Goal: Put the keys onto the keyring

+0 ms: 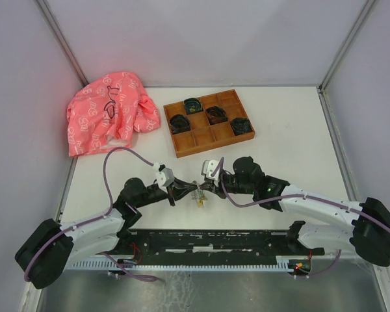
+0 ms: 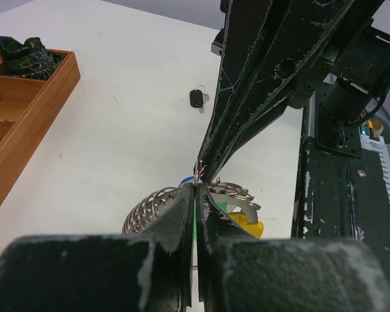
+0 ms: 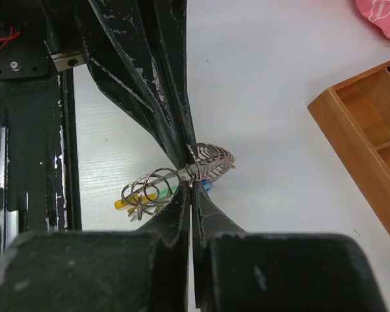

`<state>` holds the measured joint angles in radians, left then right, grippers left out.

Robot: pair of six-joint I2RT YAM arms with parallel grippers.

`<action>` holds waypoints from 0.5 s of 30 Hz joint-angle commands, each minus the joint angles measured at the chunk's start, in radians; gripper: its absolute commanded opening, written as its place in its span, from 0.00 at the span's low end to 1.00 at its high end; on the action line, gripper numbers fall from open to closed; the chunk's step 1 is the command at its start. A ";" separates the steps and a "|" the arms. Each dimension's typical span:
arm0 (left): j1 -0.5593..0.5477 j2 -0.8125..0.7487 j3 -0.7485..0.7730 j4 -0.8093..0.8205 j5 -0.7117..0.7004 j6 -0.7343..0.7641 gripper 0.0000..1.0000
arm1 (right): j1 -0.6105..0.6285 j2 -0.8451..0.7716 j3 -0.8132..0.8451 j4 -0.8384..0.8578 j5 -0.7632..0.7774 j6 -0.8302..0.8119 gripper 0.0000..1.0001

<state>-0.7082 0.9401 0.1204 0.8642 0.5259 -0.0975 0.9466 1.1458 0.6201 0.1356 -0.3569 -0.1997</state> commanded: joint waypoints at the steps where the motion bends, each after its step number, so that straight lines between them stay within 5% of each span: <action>1: 0.002 -0.009 0.024 0.055 -0.012 0.005 0.08 | -0.005 -0.010 0.066 -0.071 -0.010 -0.075 0.01; 15: 0.001 -0.035 0.058 -0.047 0.004 0.037 0.38 | 0.000 -0.014 0.151 -0.216 -0.023 -0.213 0.01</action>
<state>-0.7082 0.9272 0.1371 0.8150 0.5232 -0.0971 0.9466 1.1458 0.7132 -0.0658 -0.3607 -0.3637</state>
